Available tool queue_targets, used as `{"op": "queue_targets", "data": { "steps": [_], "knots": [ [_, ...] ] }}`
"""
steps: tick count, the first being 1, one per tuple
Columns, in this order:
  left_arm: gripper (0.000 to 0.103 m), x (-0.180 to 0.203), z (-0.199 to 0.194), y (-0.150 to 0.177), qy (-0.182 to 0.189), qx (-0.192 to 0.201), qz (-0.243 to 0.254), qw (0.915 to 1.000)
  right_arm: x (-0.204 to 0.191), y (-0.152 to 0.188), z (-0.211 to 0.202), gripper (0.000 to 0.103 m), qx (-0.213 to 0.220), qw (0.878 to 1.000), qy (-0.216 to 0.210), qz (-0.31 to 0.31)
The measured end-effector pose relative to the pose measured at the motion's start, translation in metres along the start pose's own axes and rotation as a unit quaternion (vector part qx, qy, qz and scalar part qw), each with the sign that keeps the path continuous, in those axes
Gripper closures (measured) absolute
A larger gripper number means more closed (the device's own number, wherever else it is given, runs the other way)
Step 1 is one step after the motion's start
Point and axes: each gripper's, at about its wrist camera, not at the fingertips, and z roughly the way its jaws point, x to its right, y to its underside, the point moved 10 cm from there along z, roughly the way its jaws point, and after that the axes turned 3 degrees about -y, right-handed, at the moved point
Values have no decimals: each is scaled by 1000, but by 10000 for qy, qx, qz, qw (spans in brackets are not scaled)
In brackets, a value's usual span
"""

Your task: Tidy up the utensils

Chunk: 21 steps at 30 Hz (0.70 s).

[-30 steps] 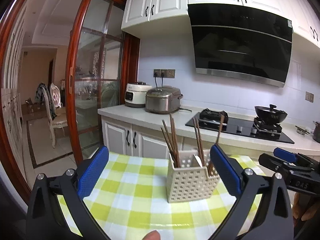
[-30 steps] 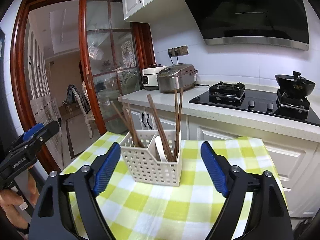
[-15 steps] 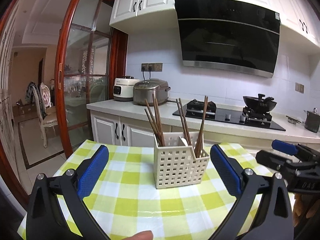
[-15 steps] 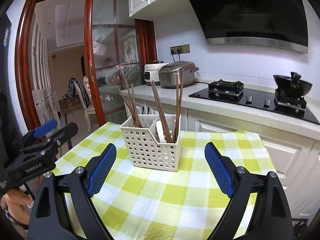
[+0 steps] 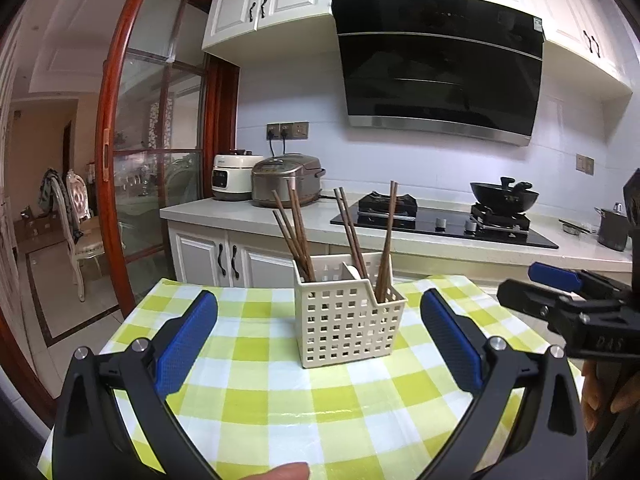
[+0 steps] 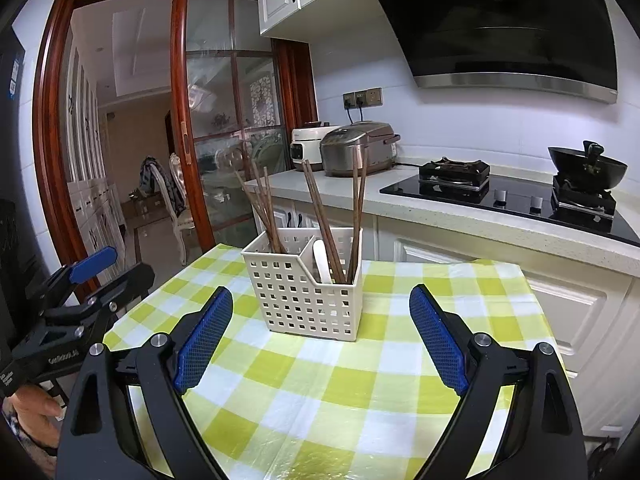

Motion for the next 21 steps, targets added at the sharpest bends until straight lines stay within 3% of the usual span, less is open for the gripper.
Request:
{"op": "queue_targets", "data": {
  "steps": [21],
  "knots": [
    [5, 0, -1, 1, 6, -6, 15, 10000, -2, 0, -1, 18, -10, 10000, -34, -68]
  ]
}}
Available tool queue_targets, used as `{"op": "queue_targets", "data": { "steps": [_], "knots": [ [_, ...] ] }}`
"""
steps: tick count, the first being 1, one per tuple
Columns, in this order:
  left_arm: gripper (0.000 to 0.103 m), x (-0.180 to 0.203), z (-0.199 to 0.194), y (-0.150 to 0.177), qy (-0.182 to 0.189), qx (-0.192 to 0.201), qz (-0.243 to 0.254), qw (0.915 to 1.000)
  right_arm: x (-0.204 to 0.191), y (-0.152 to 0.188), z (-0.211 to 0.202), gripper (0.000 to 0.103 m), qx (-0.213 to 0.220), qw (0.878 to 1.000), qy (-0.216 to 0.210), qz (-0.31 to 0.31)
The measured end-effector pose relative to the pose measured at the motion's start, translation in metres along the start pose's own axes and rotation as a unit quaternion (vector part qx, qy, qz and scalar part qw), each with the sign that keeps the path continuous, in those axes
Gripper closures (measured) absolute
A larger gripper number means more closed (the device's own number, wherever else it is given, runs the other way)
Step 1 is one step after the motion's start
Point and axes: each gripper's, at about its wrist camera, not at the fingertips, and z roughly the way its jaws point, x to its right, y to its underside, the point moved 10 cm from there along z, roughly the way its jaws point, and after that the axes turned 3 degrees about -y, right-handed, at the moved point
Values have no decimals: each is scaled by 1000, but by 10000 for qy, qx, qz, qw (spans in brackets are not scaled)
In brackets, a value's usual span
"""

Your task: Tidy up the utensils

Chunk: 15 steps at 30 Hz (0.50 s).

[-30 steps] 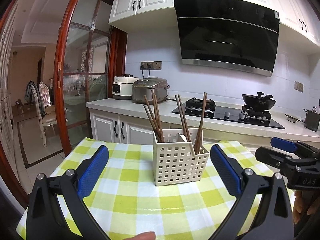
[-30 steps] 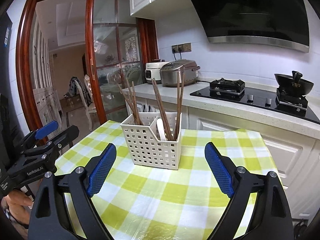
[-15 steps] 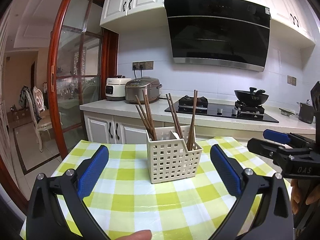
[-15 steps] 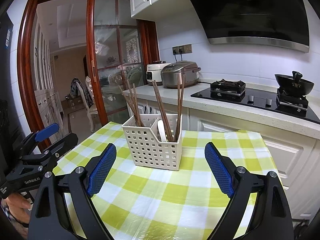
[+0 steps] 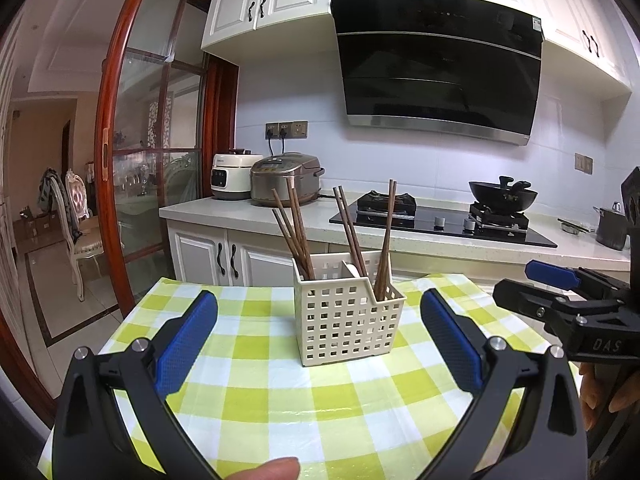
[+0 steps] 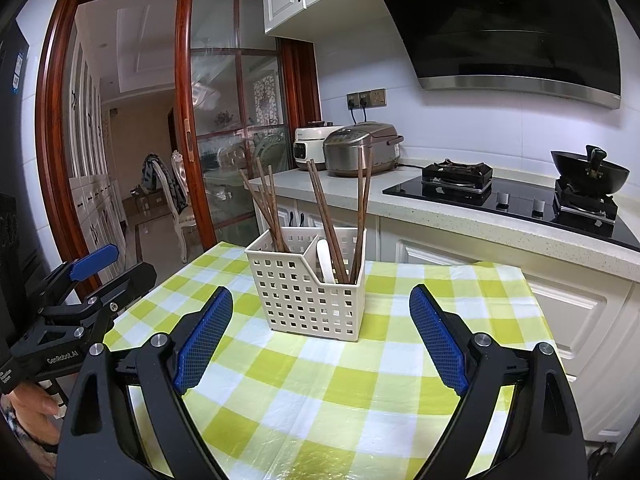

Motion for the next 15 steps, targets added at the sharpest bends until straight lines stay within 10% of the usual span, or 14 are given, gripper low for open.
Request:
{"op": "queue_targets", "data": {
  "steps": [15],
  "knots": [
    [5, 2, 1, 1, 36, 0, -20, 10000, -1, 0, 0, 18, -9, 10000, -28, 6]
  ]
}}
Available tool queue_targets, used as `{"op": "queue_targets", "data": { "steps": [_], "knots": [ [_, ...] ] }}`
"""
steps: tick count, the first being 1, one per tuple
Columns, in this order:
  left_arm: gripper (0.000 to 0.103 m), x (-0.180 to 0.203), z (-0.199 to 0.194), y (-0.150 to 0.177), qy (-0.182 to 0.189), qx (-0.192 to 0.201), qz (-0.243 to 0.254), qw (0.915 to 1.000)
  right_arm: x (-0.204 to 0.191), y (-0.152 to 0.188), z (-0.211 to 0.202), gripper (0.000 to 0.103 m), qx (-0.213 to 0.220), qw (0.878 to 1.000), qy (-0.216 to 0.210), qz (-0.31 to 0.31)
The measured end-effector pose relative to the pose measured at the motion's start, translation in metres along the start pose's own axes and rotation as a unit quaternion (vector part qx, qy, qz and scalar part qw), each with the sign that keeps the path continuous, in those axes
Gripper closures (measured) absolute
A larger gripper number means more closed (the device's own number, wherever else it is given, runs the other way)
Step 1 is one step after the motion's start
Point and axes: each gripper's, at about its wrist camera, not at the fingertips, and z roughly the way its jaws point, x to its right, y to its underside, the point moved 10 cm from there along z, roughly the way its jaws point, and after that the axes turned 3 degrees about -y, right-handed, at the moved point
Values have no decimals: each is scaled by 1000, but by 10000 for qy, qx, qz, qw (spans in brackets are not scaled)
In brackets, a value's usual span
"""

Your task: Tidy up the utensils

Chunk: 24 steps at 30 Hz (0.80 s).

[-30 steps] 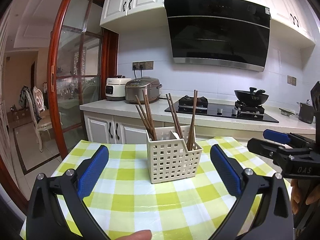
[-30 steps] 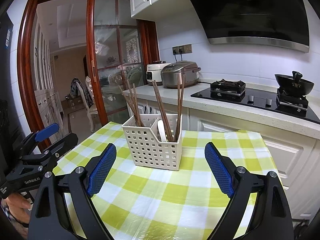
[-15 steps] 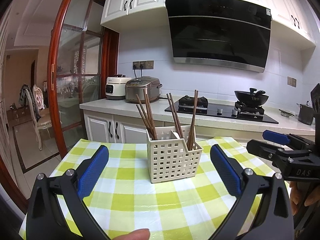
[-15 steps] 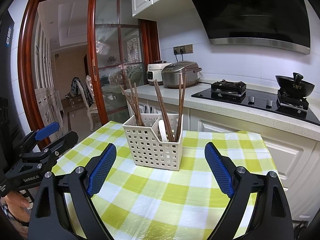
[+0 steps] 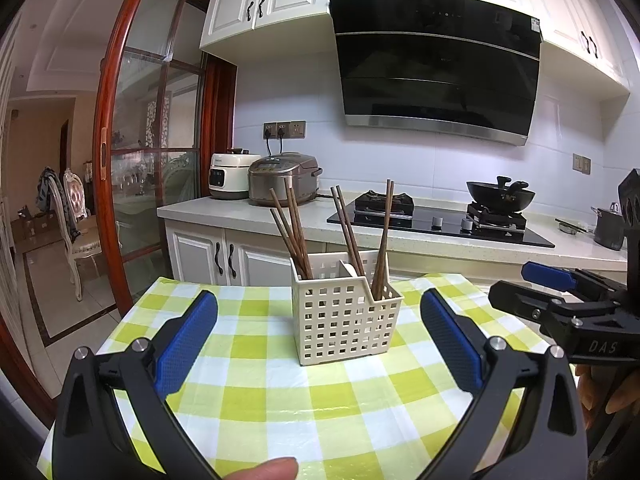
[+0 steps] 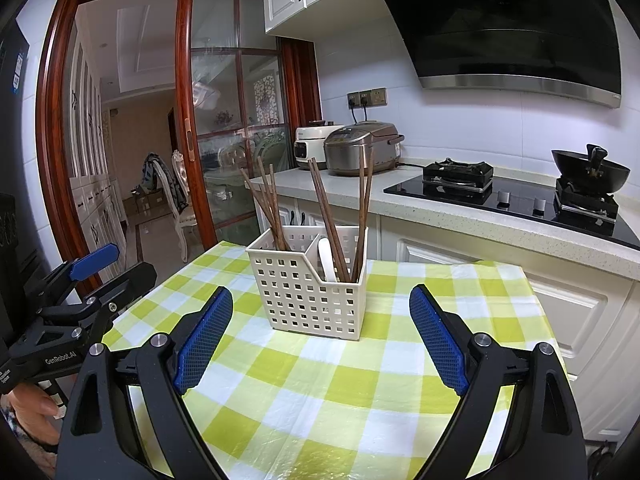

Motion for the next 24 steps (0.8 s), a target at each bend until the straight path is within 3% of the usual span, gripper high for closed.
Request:
{"op": "queue_targets", "data": {
  "steps": [24],
  "knots": [
    [5, 1, 0, 3, 40, 4, -6, 10000, -3, 2, 2, 18, -3, 10000, -24, 1]
  ]
}}
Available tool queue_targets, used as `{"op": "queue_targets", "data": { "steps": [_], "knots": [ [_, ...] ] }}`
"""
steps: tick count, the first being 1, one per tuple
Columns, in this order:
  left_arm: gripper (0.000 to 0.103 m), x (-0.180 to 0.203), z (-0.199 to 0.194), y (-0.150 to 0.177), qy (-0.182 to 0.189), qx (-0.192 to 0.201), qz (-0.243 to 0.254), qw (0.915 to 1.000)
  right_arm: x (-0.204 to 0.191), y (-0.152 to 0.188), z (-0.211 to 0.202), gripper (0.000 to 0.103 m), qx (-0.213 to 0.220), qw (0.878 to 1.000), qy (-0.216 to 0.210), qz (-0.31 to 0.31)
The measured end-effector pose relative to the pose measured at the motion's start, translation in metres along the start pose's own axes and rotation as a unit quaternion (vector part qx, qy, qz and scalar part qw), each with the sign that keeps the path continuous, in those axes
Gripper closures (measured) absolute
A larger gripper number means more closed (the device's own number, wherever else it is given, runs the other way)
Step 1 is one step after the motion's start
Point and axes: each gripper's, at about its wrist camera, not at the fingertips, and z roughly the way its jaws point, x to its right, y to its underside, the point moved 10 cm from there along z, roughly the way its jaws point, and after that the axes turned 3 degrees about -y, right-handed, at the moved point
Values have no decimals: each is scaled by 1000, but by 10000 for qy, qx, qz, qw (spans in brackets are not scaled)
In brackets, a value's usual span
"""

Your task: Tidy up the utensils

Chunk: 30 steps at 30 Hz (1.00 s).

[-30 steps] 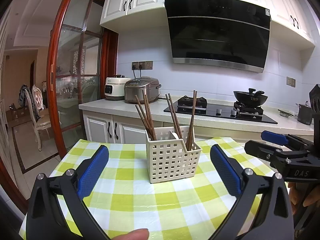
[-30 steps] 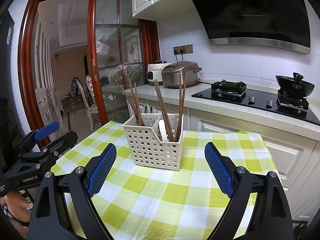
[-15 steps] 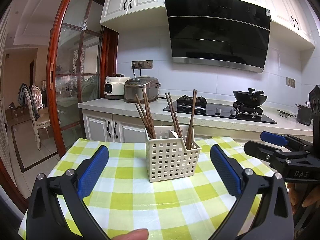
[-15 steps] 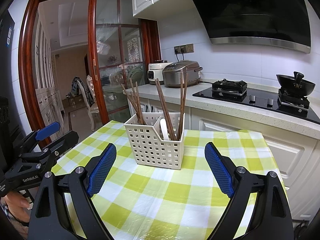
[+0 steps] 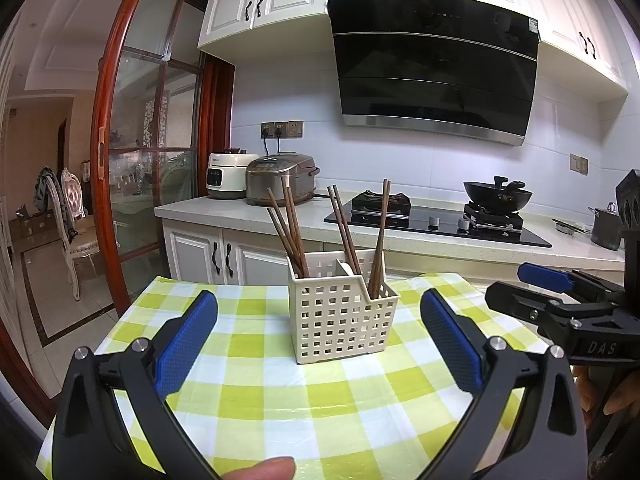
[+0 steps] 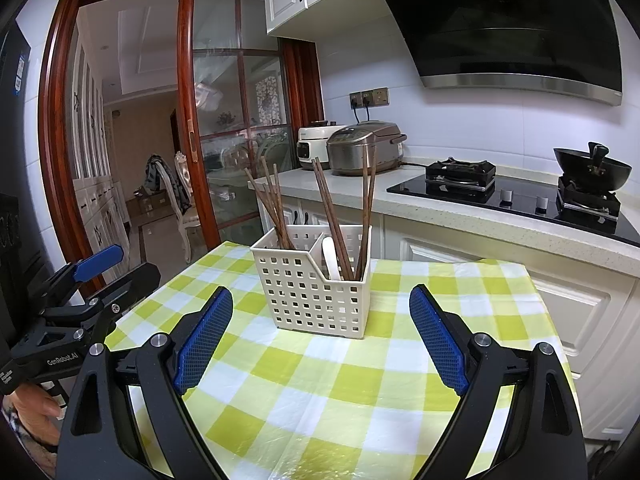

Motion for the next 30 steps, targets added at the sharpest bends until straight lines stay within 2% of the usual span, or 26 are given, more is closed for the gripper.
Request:
{"op": "queue_targets", "data": {
  "steps": [22, 30],
  "knots": [
    [5, 4, -3, 2, 83, 49, 16, 10000, -3, 1, 0, 18, 25, 10000, -12, 10],
    [5, 0, 0, 5, 204, -91, -108, 9997, -4, 2, -1, 18, 31, 10000, -37, 9]
  ]
}}
